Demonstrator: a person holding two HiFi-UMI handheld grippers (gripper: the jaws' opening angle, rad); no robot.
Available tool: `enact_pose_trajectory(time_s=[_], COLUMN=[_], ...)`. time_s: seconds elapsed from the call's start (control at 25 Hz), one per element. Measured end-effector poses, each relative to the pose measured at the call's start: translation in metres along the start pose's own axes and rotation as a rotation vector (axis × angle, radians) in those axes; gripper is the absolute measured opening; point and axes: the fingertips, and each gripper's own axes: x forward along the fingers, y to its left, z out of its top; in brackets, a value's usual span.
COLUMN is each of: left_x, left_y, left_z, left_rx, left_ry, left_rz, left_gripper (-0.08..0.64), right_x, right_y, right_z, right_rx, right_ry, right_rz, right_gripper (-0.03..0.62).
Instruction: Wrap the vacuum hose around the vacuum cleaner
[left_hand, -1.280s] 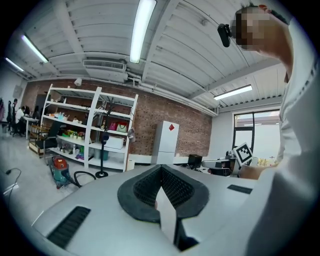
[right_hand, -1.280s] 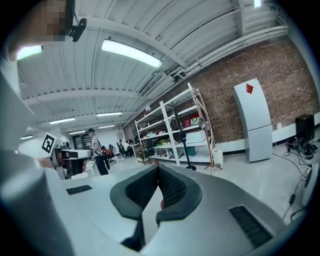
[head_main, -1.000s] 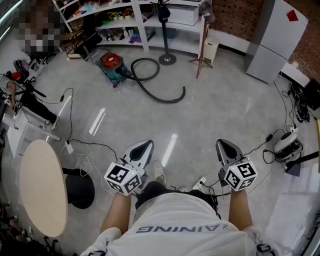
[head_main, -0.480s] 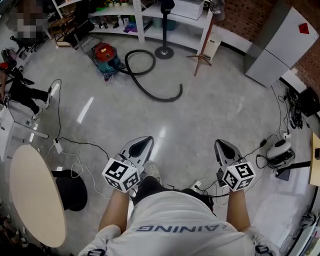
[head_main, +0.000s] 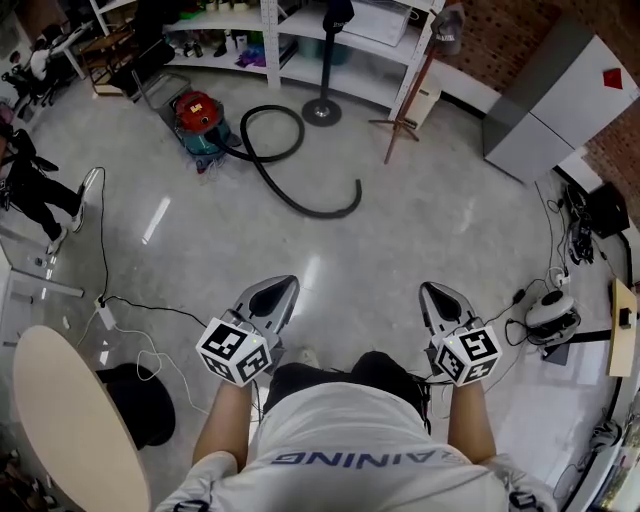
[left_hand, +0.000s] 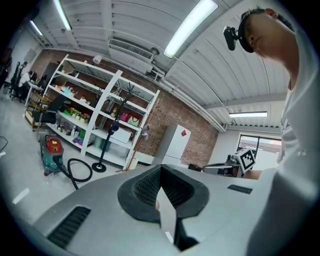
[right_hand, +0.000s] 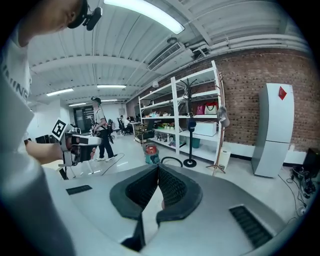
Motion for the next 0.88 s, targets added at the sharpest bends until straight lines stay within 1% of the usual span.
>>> enact_pose_trajectory(time_s=[0.08, 0.12, 0.24, 0.32, 0.44, 0.6, 0.88], left_x=[0.010, 0.017, 0.040, 0.056, 0.080, 0.124, 0.212], left_y=[0.011, 0.017, 0.033, 0.044, 0.061, 0.079, 0.081], left_z=[0.006, 0.008, 0.018, 0.027, 0.040, 0.061, 0.095], left_rx=[0.004, 0.008, -0.002, -0.017, -0.006, 0.013, 0.062], left_ry=[0.002, 0.005, 0.000, -0.011, -0.016, -0.029, -0.021], left_rz=[-0.006, -0.004, 0.011, 0.026, 0.064, 0.135, 0.219], left_gripper=[0.017, 0.017, 0.017, 0.017, 0.017, 0.017, 0.017], right_x=[0.015, 0.022, 0.040, 0.055, 0.085, 0.129, 0.193], right_y=[-0.006, -0.012, -0.044, -0.068, -0.100, -0.146, -0.235], right_z=[0.007, 0.012, 0.031, 0.045, 0.061, 0.078, 0.106], right_rx=[-0.010, -0.012, 0.008, 0.047, 0.077, 0.083, 0.098], right_ry=[0.004, -0.003, -0.069, -0.123, -0.167, -0.178, -0.165], right_rz=[-0.005, -0.021, -0.097, -0.113, -0.089, -0.029, 0.098], right_gripper=[0.009, 0.009, 0.010, 0.009, 0.009, 0.009, 0.009])
